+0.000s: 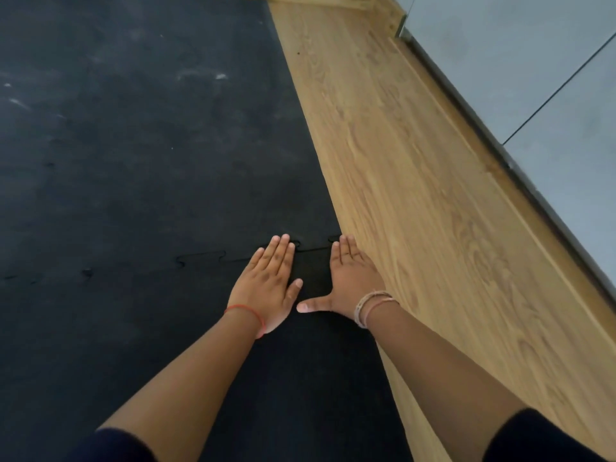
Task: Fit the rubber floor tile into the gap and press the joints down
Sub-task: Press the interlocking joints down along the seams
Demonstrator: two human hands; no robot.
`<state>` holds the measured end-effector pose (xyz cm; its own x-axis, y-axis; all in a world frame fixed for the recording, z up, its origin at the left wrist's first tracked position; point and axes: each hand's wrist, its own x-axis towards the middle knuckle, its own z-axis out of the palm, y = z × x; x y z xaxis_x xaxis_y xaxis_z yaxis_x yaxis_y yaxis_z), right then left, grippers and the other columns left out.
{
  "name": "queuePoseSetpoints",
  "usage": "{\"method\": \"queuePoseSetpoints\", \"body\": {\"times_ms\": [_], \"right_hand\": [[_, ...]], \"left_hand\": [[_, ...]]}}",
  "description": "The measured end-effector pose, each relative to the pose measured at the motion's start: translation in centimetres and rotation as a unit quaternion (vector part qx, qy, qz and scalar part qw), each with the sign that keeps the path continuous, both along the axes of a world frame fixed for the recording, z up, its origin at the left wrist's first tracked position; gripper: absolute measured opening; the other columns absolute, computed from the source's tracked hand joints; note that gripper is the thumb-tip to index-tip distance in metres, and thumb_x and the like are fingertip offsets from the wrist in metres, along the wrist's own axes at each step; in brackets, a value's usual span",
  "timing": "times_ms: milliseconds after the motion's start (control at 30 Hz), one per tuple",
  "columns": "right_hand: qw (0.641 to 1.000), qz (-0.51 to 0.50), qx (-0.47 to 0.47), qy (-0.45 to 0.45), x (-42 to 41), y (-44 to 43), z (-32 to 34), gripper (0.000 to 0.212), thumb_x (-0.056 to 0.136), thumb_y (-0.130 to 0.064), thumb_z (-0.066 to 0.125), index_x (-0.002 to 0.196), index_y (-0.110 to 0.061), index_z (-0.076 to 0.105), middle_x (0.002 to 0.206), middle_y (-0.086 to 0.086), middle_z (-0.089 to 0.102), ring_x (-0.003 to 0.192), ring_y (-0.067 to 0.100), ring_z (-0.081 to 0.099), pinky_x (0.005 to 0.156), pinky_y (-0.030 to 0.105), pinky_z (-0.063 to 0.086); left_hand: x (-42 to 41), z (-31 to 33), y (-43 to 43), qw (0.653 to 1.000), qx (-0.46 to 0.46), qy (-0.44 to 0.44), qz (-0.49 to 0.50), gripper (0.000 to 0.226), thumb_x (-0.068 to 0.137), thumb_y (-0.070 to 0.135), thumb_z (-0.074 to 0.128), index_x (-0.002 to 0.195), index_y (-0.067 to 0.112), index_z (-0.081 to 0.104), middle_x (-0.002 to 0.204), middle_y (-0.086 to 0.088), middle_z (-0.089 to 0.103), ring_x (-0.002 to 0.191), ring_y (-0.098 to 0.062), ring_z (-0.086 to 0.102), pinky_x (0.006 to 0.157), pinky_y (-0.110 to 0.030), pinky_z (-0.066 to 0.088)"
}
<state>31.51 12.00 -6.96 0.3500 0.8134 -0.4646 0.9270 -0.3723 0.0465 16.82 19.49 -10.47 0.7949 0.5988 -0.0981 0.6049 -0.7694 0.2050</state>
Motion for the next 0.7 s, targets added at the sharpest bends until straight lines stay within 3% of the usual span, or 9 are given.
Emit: {"method": "queuePoseSetpoints", "body": {"times_ms": [233,400,600,700], "right_hand": [[1.0,-0.006,0.016,0.023,-0.9,-0.3,0.9,0.124,0.066,-0.082,0.042,0.143,-0.003,-0.013,0.155,0.014,-0.017,0.143,0.025,-0.016,0.116,0.036,-0.002],[0.99,0.123,-0.034,0.055,-2.2,0.5,1.8,0.093,0.088,-0.056,0.043,0.144,-0.008,-0.013,0.155,0.011,-0.019,0.143,0.022,-0.015,0.116,0.034,0.002],[0.983,0.115,-0.141,0.014,-3.0,2.5,2.9,0.096,0.088,-0.055,0.045,0.143,-0.003,-0.014,0.154,0.015,-0.019,0.143,0.026,-0.011,0.116,0.036,0.008],[0.989,0.05,-0.134,0.043,-3.5,3.0,3.6,0.093,0.087,-0.063,0.034,0.144,-0.003,-0.008,0.155,0.014,-0.015,0.144,0.026,-0.009,0.116,0.038,0.009]], "left_hand": [[-0.6,1.2,0.4,1.0,-0.019,0.01,-0.006,0.061,0.096,0.044,0.012,0.141,0.013,-0.014,0.154,-0.002,-0.018,0.139,-0.012,-0.02,0.11,-0.028,-0.013],[-9.0,0.2,0.1,0.986,-0.009,-0.02,0.168,0.06,0.095,0.044,0.011,0.14,0.015,-0.015,0.153,0.002,-0.018,0.134,-0.006,-0.024,0.111,-0.027,-0.014],[-10.9,0.0,1.2,0.986,-0.005,-0.021,0.167,0.057,0.096,0.041,0.011,0.14,0.016,-0.017,0.143,0.006,-0.026,0.131,-0.006,-0.027,0.11,-0.026,-0.014],[-11.0,0.5,1.7,0.99,-0.029,-0.01,0.136,0.057,0.097,0.041,0.012,0.142,0.016,-0.012,0.15,0.005,-0.02,0.134,-0.006,-0.023,0.11,-0.025,-0.013]]}}
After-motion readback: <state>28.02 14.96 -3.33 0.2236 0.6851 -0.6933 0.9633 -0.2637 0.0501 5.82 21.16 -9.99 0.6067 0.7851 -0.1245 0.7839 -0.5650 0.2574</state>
